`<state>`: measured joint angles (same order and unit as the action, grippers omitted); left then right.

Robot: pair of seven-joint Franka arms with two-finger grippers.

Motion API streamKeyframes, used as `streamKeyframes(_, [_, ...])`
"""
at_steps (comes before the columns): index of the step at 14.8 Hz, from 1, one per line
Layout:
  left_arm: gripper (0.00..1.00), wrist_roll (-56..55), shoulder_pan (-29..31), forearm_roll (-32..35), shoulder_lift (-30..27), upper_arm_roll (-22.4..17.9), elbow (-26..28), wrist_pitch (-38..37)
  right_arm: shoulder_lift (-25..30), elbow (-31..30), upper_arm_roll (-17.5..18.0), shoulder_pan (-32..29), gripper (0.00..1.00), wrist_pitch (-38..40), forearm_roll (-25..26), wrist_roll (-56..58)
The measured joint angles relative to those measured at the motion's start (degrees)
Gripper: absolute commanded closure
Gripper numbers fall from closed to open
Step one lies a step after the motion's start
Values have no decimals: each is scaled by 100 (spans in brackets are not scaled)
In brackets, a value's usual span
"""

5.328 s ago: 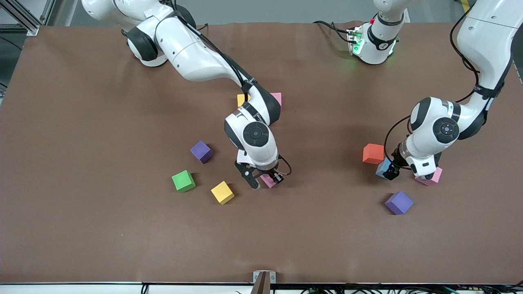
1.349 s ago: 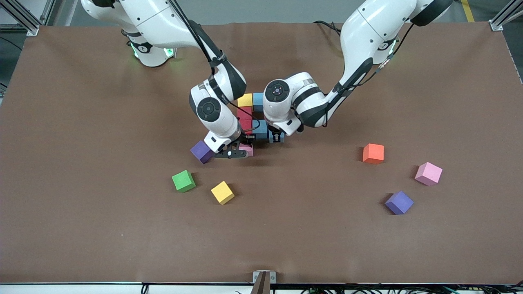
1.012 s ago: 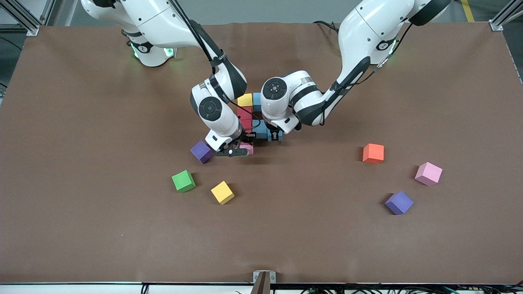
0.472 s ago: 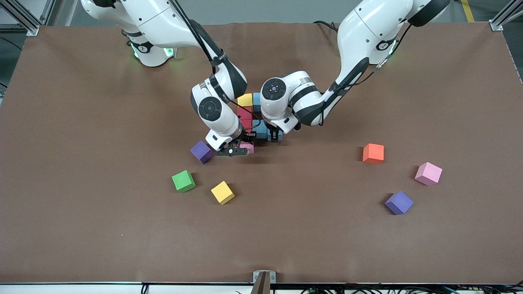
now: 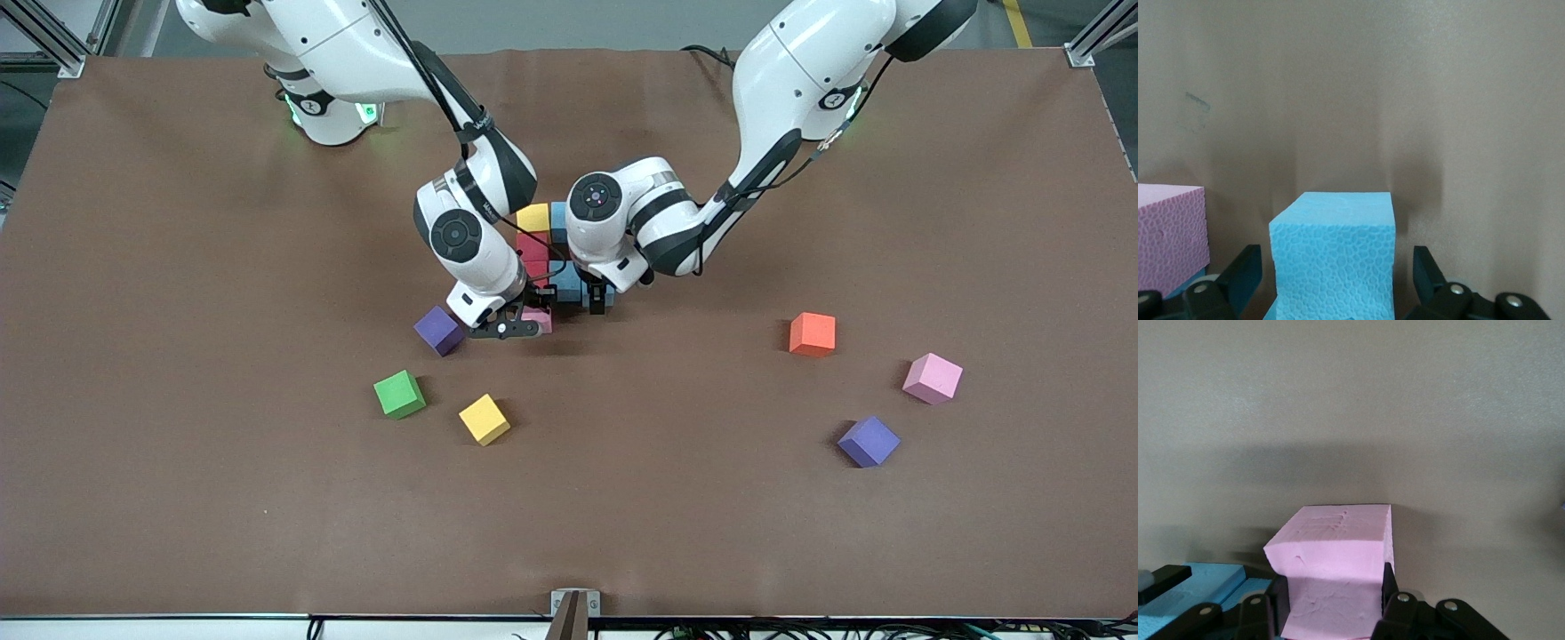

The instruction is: Arrange 11 blocks into digit 3

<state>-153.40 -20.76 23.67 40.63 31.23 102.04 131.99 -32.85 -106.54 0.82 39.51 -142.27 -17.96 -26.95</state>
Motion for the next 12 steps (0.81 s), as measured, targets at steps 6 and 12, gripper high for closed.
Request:
streamKeyframes(6, [0,106,13,-42,-71,79,-36,-390,70,-75,4,0,100,0,-5,9])
streamKeyframes(12, [0,563,113,-353,-545,98,-79,-830,75,-107,5,-1,99,-1,-111,24])
